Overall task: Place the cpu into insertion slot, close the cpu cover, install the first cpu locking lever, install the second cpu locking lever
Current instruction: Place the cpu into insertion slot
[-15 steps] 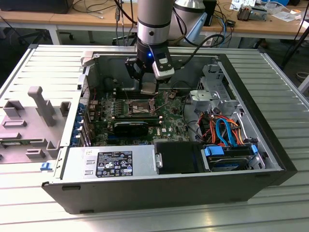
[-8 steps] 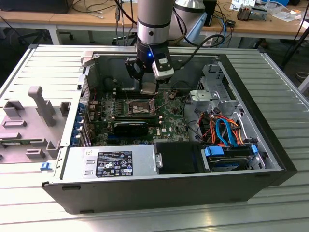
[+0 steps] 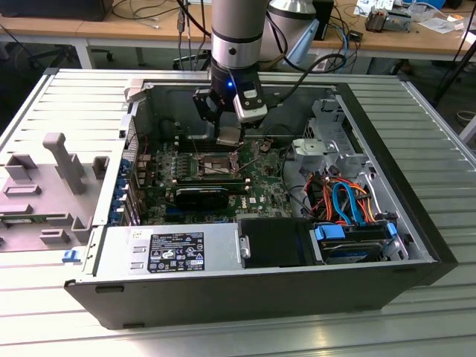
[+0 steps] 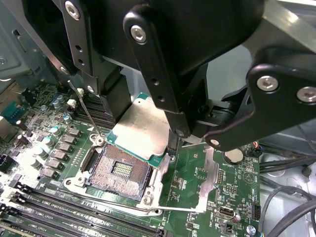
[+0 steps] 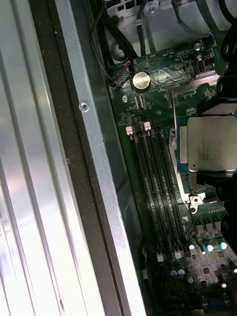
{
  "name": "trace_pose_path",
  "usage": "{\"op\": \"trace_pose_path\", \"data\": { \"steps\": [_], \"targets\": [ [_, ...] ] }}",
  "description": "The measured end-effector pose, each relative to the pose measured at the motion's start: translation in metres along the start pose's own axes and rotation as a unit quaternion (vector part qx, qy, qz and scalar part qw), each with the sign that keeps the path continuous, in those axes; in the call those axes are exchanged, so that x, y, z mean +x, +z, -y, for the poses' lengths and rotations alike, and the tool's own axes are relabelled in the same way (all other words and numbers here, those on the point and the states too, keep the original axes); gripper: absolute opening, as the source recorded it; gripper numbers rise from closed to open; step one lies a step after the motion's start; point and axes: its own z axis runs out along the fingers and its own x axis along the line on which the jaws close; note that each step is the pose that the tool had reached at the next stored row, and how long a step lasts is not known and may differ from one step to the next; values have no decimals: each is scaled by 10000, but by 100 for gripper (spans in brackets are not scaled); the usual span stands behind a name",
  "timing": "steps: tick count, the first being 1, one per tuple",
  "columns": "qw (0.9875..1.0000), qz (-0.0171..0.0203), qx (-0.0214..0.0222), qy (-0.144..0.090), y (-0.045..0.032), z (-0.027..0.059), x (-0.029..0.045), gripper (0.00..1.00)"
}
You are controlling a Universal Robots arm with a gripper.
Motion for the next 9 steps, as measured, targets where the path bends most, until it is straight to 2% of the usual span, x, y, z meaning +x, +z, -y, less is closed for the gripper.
{"op": "trace_pose_path", "data": {
  "steps": [9],
  "targets": [
    [9999,9,-2,106,1,0,0,54]
  ]
}}
